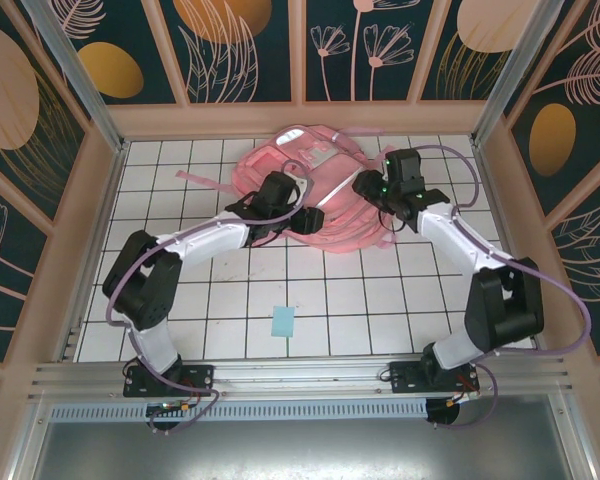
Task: Pack books, pencil case, and school supplies into a backpack
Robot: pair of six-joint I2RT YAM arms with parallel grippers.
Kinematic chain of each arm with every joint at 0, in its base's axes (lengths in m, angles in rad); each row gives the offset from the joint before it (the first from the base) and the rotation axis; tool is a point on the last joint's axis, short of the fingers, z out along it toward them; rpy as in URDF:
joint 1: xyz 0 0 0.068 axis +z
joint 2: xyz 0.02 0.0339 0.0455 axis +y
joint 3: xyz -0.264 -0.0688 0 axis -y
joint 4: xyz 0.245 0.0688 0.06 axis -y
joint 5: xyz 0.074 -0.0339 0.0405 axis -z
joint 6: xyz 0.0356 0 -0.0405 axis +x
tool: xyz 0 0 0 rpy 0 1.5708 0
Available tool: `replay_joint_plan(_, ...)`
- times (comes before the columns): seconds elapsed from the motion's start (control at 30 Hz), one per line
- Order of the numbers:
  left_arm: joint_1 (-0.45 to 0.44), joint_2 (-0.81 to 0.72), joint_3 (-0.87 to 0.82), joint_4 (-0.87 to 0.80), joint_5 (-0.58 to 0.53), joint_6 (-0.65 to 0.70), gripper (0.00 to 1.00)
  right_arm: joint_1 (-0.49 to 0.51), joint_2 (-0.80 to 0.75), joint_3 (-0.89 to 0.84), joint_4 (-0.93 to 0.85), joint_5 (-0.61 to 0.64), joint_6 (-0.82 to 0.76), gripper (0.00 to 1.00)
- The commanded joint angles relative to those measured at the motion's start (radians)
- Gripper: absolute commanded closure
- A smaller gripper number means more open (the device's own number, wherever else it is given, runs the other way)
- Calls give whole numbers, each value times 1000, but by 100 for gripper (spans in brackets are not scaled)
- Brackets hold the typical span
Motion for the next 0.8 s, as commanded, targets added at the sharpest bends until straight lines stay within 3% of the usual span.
replay_joint_plan(0.0,-7,25,55,-74,-35,71,41,-1,56,-10,104,-80,44,52)
replay_joint_plan(0.27,-8,26,4,-50,-53,26,40,-20,135,-12,134,-95,71,50)
replay_joint_plan(0.43,-8,38,-55,18,0,-33,40,-22,94,-65,129,-45,75,47)
replay_joint_plan(0.6,-7,54,-66,39,40,-52,41,-15,162,-51,212,-110,97,48)
replay_joint_plan(0.7,-8,45,-65,37,43,-40,41,-5,223,-9,244,-151,114,52)
replay_joint_plan(0.77,-8,40,-62,34,45,-34,40,3,242,7,262,-162,116,70)
